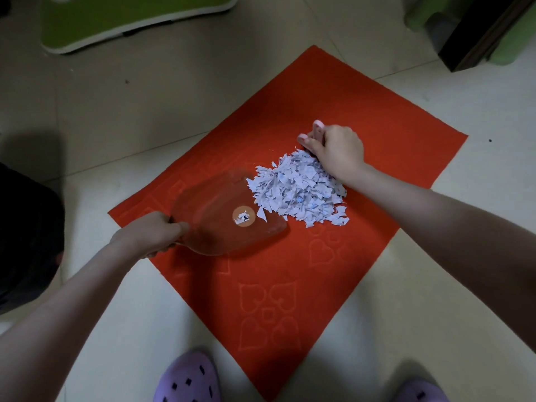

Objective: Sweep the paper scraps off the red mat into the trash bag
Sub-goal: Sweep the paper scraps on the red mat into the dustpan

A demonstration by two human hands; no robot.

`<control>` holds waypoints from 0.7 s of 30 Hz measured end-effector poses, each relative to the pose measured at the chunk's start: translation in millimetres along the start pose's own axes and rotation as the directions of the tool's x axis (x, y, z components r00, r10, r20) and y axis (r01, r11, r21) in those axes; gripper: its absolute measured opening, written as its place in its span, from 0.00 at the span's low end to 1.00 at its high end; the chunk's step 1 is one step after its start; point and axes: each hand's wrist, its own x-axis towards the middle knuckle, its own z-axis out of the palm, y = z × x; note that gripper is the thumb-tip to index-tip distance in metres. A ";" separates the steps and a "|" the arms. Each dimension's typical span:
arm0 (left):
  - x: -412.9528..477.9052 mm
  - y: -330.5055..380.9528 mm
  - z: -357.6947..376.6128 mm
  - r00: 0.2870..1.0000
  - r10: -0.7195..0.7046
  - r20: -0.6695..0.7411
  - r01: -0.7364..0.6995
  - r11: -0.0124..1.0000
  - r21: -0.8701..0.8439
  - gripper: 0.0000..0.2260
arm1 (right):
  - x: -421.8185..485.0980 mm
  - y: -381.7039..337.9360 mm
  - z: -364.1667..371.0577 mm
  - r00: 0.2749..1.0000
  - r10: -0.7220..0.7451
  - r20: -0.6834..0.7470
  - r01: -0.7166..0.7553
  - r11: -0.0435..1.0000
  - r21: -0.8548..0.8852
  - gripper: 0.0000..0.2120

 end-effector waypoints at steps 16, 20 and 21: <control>-0.2 1.0 4.6 1.000 0.016 0.005 -0.016 1.000 -0.019 0.16 | -45.9 -69.8 27.8 0.901 -0.318 0.297 0.299 0.948 0.107 0.15; 1.2 1.4 4.0 1.000 0.012 -0.011 -0.012 1.000 -0.007 0.17 | -40.3 -76.4 10.2 0.871 -0.399 0.287 0.305 0.897 0.320 0.09; 1.6 1.2 3.5 1.000 0.011 -0.016 -0.011 1.000 -0.002 0.17 | -34.6 -75.1 5.0 0.880 -0.400 0.256 0.299 0.886 0.355 0.09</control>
